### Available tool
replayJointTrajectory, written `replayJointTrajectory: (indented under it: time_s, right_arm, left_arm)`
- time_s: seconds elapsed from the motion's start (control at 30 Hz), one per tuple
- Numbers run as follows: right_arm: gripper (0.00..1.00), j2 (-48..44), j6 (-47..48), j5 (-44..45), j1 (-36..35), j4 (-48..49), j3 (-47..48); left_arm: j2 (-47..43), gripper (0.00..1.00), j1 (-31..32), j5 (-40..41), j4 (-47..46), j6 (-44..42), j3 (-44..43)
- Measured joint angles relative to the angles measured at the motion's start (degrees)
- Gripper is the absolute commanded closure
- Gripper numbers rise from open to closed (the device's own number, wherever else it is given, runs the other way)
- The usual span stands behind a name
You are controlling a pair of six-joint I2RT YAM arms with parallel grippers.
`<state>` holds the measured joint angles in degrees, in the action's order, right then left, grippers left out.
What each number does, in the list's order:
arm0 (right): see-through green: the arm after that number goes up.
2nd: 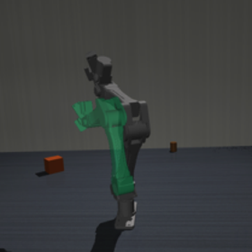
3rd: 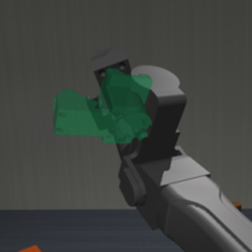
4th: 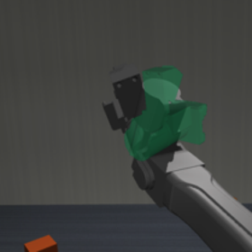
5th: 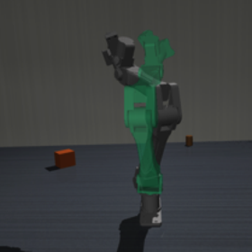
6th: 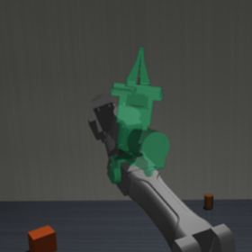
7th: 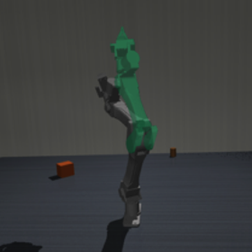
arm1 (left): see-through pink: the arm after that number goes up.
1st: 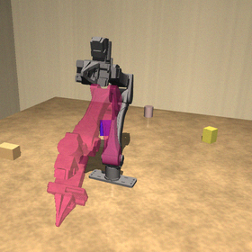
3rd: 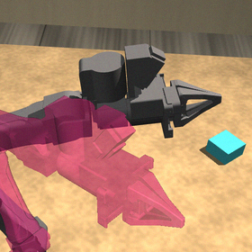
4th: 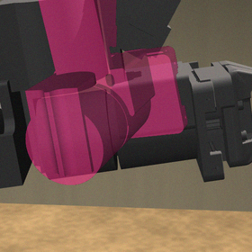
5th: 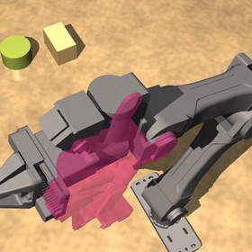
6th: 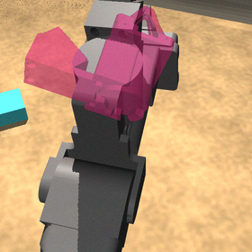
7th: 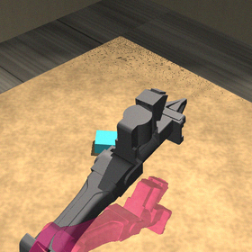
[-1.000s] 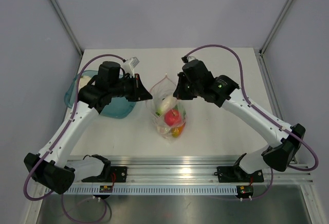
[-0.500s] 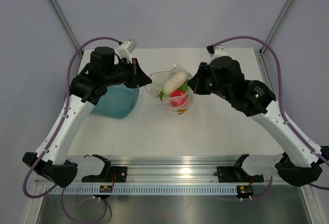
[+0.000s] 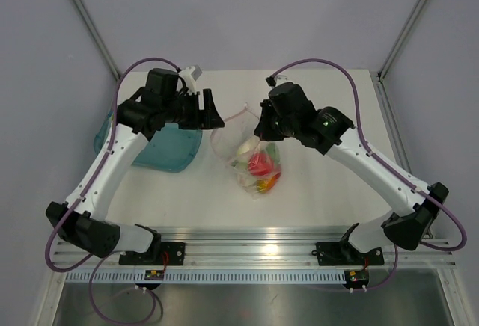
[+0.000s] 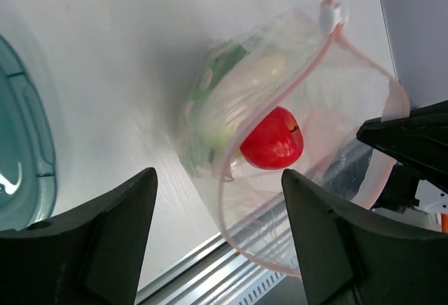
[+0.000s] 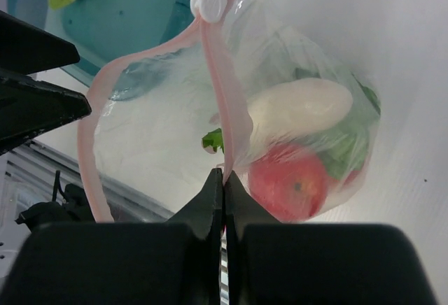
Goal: Place the food in the zip-top bag and seal the zipper
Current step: Adjust the zipper food storage bag at the center of the board.
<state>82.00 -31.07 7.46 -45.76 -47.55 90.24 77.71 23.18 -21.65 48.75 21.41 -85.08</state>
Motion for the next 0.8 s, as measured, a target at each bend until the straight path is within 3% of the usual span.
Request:
replayJointTrajectory:
  time_s: [0.17,0.33,0.43,0.53,0.67,0.8]
  right_arm:
    - [1.00,3.02,1.33,-2.86,0.02,2.45,2.82]
    - [1.00,5.07,2.56,-5.95,0.02,4.26,3.67]
    - [1.00,5.18,3.02,-7.80,0.02,5.16,3.67]
    - [1.00,5.16,3.26,-9.18,0.02,6.51,3.45]
    - [1.00,4.48,3.43,-11.08,0.02,9.20,1.31]
    - [1.00,3.19,3.45,-12.22,0.02,11.02,-1.60]
  left_arm:
    - [-1.11,0.24,-4.46,3.58,2.95,-0.44,-6.16]
    - [-2.71,0.19,-15.23,5.46,3.72,-0.48,-6.73]
    - [-2.23,0.15,-22.29,9.49,3.37,-0.35,-4.00]
    - [-0.22,0.02,-28.79,14.03,2.43,0.59,-0.09]
    - [5.18,0.01,-35.41,20.44,1.60,2.40,2.69]
    - [10.32,0.01,-38.18,25.22,-0.72,4.26,3.37]
